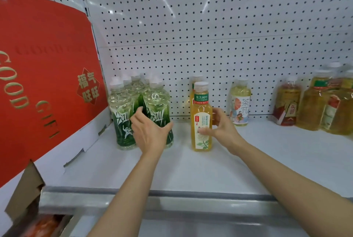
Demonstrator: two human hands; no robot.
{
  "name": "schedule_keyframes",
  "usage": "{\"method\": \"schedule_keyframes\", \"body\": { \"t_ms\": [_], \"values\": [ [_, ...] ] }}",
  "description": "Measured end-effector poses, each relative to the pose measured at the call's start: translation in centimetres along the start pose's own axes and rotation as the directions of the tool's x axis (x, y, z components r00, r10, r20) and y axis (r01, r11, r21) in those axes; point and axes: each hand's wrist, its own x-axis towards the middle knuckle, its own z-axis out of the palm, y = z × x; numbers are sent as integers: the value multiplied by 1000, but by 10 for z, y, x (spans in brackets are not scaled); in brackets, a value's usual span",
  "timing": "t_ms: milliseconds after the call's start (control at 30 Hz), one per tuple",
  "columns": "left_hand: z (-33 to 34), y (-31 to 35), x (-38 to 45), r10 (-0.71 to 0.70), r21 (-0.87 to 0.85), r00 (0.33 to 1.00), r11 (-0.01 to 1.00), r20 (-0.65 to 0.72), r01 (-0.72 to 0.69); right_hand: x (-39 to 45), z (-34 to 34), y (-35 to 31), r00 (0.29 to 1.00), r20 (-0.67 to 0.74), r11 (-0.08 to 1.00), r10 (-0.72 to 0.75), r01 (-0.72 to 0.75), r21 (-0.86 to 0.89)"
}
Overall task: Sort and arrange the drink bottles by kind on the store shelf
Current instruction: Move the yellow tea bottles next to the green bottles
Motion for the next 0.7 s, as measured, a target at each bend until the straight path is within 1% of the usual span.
{"method": "schedule_keyframes", "body": {
  "t_ms": [67, 100, 200, 300, 333, 367, 400, 433, 467, 500, 533, 567, 600, 667, 700],
  "values": [
    [7, 0, 5, -35, 61, 989, 998, 141, 26, 4, -2, 3, 1000, 5, 1000, 11, -11, -1],
    [9, -1, 6, -47, 89, 985, 996, 167, 32, 6, -4, 4, 1000, 8, 1000, 16, -16, 1],
    [13, -9, 10, -64, 78, 990, 995, 122, 55, 12, -15, 5, 999, 24, 1000, 21, -21, -12],
    [9, -10, 14, -118, 76, 980, 991, 159, 107, 16, -29, 5, 999, 12, 999, 48, -47, -25],
    [7, -9, 13, -130, 78, 980, 990, 151, 119, 17, -33, 6, 998, 2, 998, 59, -59, -25],
    [5, -7, 8, -114, 86, 989, 991, 92, 106, 19, -37, 8, 997, -10, 997, 70, -70, -20],
    [3, -3, 2, -55, 95, 998, 994, -19, 57, 20, -41, 10, 997, -21, 997, 80, -80, -10],
    [1, 5, -6, 52, 91, 986, 995, -157, -38, 21, -44, 11, 996, -30, 996, 87, -87, 1],
    [2, 14, -12, 177, 81, 948, 984, -266, -161, 23, -45, 12, 995, -39, 996, 90, -90, 8],
    [4, 26, -17, 294, 68, 902, 955, -315, -288, 24, -47, 13, 995, -46, 996, 91, -91, 13],
    [9, 38, -20, 386, 47, 875, 919, -291, -390, 26, -47, 14, 994, -54, 996, 93, -93, 12],
    [17, 49, -20, 445, 14, 870, 892, -211, -452, 29, -47, 15, 993, -65, 995, 96, -96, 8],
    [26, 60, -17, 457, -24, 885, 887, -89, -461, 31, -47, 16, 992, -80, 995, 101, -102, 1],
    [54, 73, -6, 356, -81, 919, 934, 171, -347, 35, -46, 16, 988, -110, 994, 107, -109, -18],
    [69, 77, 0, 284, -81, 920, 959, 270, -272, 37, -46, 16, 987, -120, 993, 110, -114, -28]
  ]
}}
